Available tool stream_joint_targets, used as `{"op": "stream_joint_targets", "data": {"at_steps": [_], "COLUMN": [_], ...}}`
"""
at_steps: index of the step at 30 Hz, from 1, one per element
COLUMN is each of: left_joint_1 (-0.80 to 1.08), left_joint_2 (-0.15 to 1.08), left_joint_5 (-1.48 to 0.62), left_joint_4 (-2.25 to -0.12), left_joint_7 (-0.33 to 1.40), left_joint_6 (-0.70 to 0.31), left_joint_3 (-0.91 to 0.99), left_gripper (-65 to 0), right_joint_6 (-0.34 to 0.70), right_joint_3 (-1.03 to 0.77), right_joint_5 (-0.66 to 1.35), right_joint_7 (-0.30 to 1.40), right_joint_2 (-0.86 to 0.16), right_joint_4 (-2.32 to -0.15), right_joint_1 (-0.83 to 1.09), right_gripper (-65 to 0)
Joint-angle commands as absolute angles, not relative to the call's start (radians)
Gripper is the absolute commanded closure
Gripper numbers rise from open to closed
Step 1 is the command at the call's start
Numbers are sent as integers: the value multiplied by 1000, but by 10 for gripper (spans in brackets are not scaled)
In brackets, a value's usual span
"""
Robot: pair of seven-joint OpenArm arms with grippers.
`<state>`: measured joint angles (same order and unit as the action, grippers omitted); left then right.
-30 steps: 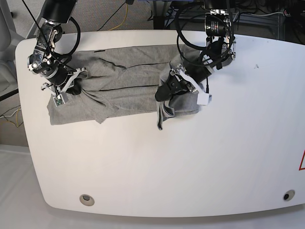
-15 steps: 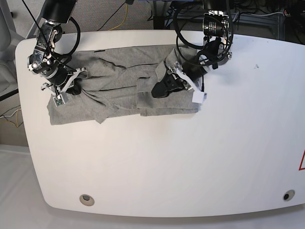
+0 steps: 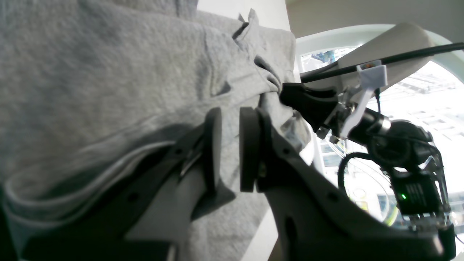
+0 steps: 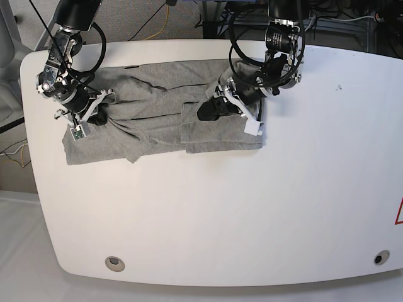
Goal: Fold the T-shirt properly
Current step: 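Lay the folded end onto the band middle with the left gripper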
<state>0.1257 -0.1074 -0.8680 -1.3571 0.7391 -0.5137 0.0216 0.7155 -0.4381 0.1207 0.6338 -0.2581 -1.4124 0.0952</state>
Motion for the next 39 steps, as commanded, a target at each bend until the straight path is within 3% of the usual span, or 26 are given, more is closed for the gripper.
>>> {"op": "stream_joint_targets", "data": {"at_steps": [1,21,32,39], "left_joint_1": [113,111,82,84], "left_joint_2": [-113,-116,-111,-82], "left_joint_5": [-886,-924,-1053,-1055], "left_joint_4": [-1374,-1509,-1547,-1577], "left_joint_7": [727,727,727,725], "left_joint_6": [-522,-529,-581,-581], "left_joint_3": [19,18,24,27], "left_gripper": [-69,-80,-259,-301], "right_joint_6": [698,698,698,698], "right_joint_3": [-438,-438,-438,-438], "right_joint_5": [-21,-21,-21,-19], "right_joint_7": [822,822,822,822], "right_joint_2": [-265,-265,-265,-265], "right_joint_4": [-1386,-1386,-1386,-1386], "right_joint_1": [128,128,131,140], "right_gripper": [0,0,0,0]}}
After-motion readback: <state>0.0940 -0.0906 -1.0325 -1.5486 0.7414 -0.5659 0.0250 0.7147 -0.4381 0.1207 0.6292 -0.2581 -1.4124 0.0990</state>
